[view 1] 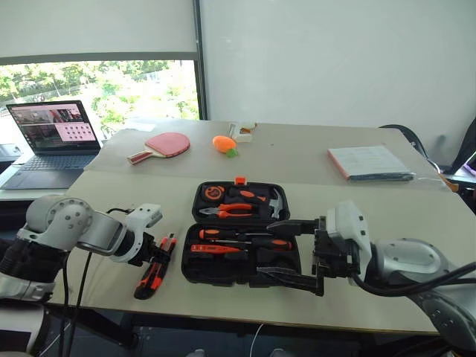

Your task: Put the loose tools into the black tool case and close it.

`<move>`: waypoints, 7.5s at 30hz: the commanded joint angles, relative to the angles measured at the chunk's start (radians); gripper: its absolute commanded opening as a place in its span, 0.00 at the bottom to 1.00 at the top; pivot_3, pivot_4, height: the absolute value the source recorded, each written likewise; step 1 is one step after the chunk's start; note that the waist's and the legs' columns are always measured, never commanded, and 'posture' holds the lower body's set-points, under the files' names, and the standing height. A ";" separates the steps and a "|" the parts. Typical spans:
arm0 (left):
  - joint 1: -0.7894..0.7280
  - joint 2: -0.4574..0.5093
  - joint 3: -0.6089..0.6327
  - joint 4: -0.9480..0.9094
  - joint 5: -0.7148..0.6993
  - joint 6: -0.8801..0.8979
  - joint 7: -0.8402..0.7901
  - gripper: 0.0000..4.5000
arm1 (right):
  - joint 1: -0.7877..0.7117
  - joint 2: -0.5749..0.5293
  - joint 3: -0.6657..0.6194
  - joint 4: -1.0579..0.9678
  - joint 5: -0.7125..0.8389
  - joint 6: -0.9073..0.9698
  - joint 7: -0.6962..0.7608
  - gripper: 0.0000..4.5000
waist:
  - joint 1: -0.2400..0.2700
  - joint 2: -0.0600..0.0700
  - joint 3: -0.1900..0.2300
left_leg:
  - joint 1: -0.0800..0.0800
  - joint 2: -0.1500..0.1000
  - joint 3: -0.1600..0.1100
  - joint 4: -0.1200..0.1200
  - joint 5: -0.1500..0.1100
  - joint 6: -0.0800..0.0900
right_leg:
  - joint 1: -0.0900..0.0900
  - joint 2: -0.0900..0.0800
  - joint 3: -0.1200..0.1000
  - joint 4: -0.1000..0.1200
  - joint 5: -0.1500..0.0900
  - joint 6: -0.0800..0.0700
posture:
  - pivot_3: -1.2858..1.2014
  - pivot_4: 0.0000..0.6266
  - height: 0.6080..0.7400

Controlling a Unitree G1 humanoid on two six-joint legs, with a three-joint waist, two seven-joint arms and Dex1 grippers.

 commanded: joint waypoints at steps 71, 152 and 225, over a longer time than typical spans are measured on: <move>-0.357 -0.248 -0.484 -0.151 1.207 -0.676 -1.596 0.91 | 0.159 -0.082 -0.111 -0.060 0.016 -0.007 -0.037 1.00 | -0.003 -0.008 0.005 | -0.009 0.000 0.000 0.004 0.000 0.000 | -0.004 0.004 -0.002 0.000 -0.002 0.000 | 0.52 0.24 1.00; -0.255 -0.348 -0.100 0.165 1.130 -1.250 -1.536 0.01 | 0.254 -0.164 -0.217 -0.014 -0.034 0.019 -0.017 1.00 | 0.005 -0.002 0.001 | -0.005 0.001 0.000 0.004 0.001 0.001 | 0.000 0.004 -0.002 -0.001 -0.002 0.001 | 0.52 0.24 1.00; -0.122 -0.128 0.097 -0.170 0.765 -0.941 -1.460 1.00 | -0.265 -0.015 0.444 0.379 -0.608 -0.062 0.368 0.01 | -0.009 -0.002 0.004 | -0.008 0.001 0.002 0.003 0.000 0.002 | -0.005 0.005 -0.001 0.000 0.000 -0.001 | 0.52 0.24 1.00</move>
